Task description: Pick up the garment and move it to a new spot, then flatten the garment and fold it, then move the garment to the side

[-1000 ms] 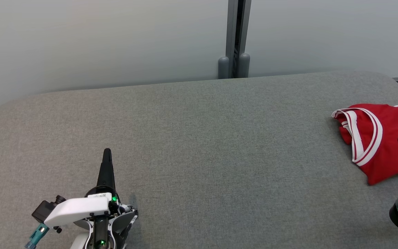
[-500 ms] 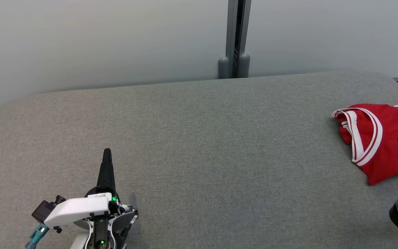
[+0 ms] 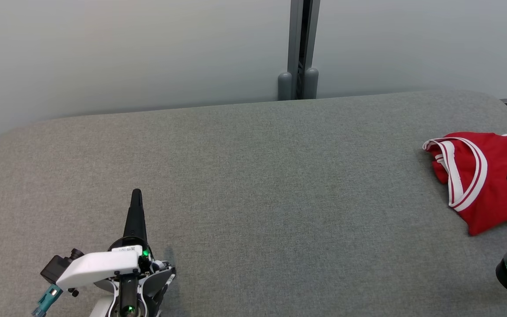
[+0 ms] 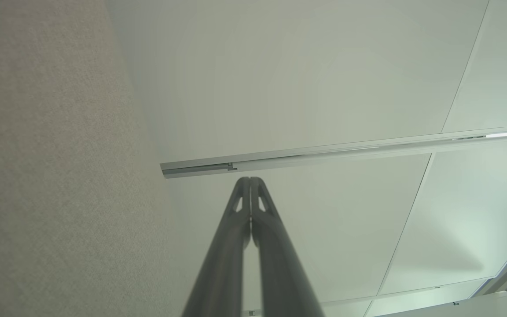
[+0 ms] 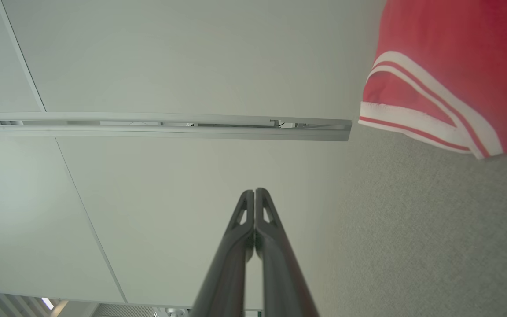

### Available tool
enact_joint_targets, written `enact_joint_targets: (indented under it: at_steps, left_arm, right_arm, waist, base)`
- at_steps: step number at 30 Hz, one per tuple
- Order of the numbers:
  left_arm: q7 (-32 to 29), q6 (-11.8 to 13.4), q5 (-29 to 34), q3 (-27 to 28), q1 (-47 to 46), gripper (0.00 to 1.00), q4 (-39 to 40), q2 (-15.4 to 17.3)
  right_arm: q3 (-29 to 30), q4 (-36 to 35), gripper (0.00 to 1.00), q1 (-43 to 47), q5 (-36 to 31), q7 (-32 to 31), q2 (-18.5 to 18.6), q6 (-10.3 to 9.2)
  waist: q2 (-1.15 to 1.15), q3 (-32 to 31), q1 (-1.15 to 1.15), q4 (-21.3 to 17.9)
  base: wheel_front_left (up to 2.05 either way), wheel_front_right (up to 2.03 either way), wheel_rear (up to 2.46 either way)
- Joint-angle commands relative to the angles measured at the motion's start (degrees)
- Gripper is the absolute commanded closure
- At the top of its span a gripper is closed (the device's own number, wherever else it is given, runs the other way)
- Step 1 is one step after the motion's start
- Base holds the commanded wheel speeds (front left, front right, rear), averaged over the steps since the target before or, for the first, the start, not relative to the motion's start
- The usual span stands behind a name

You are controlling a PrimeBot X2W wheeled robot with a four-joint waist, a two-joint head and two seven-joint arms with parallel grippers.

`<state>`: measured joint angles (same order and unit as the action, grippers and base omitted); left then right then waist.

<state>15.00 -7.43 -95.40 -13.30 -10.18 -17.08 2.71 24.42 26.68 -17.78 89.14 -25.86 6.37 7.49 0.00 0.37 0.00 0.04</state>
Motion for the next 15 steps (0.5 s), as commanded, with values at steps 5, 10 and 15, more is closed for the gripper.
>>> enact_joint_targets:
  at_steps: [5,10,15]
  left_arm:
    - [0.1,-0.2,0.0,0.1,-0.8,1.00,0.0,0.2]
    - [0.1,-0.2,0.0,0.1,-0.8,1.00,0.1,0.2]
    - [0.1,-0.2,0.0,0.1,-0.8,1.00,0.1,0.2]
  right_arm:
    - [0.0,0.0,1.00,0.0,0.2,0.2,0.5,0.01]
    - [0.0,0.0,1.00,0.0,0.2,0.2,0.5,0.00]
    - [-0.1,0.0,1.00,0.0,0.3,0.2,0.5,0.00]
  waist:
    - [0.00,0.0,0.00,0.0]
    - [0.00,0.0,0.00,0.0]
    - [0.00,0.0,0.00,0.0]
  base:
    - [0.00,0.00,0.00]
    - [0.00,0.00,0.00]
    - [0.00,0.00,0.00]
